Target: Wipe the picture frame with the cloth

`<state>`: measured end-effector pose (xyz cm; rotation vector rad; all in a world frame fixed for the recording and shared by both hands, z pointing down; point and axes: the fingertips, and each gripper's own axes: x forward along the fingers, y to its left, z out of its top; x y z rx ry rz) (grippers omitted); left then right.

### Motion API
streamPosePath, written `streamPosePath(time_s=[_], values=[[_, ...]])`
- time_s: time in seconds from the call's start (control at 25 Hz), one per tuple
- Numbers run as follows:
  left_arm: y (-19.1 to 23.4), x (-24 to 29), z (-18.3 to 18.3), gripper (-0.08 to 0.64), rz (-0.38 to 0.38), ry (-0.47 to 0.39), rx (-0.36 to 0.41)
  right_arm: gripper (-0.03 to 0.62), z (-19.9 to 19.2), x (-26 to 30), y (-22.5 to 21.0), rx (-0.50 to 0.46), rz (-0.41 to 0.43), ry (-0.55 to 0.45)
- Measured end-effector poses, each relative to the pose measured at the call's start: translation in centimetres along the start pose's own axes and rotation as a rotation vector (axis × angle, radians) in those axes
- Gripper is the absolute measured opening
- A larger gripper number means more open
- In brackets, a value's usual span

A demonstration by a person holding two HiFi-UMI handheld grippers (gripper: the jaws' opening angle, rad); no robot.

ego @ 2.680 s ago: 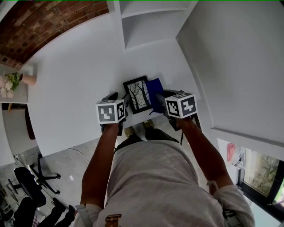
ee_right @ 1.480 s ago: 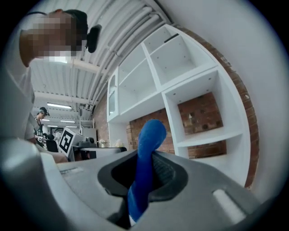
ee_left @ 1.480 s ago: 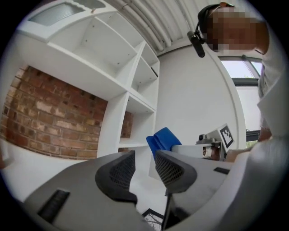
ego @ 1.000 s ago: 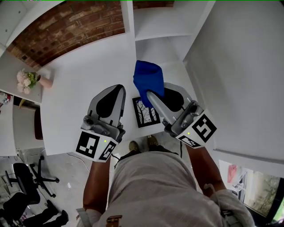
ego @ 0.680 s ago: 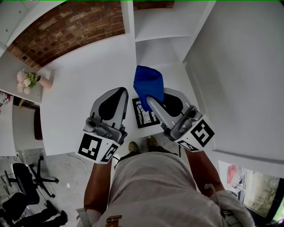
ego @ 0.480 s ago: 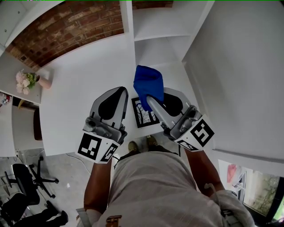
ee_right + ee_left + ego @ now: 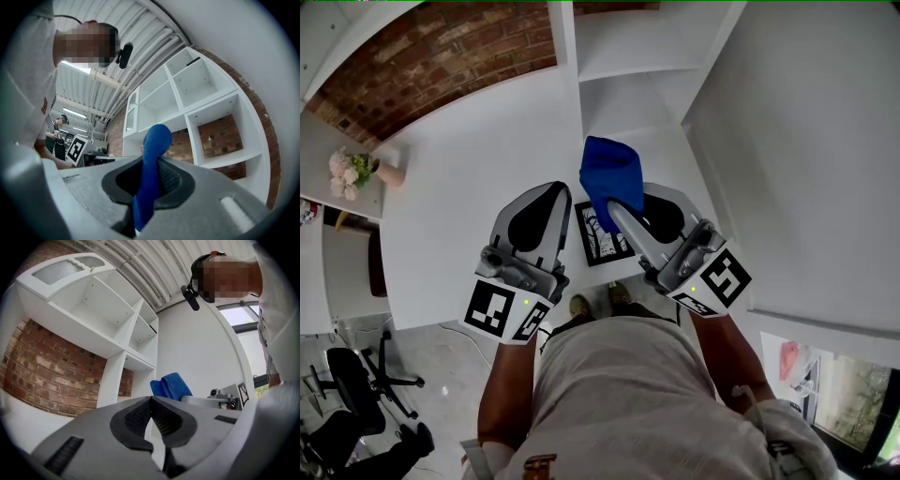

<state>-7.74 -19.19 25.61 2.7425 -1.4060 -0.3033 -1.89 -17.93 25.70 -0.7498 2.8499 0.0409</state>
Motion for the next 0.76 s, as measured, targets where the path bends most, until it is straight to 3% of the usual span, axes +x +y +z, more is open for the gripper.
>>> streamPosePath(time_s=[0.76], values=[[-0.07,-0.34,-0.25,0.000,-0.002,0.000,-0.001,0.049,-0.37,-0.06,0.02,0.003,-0.007,0.005]])
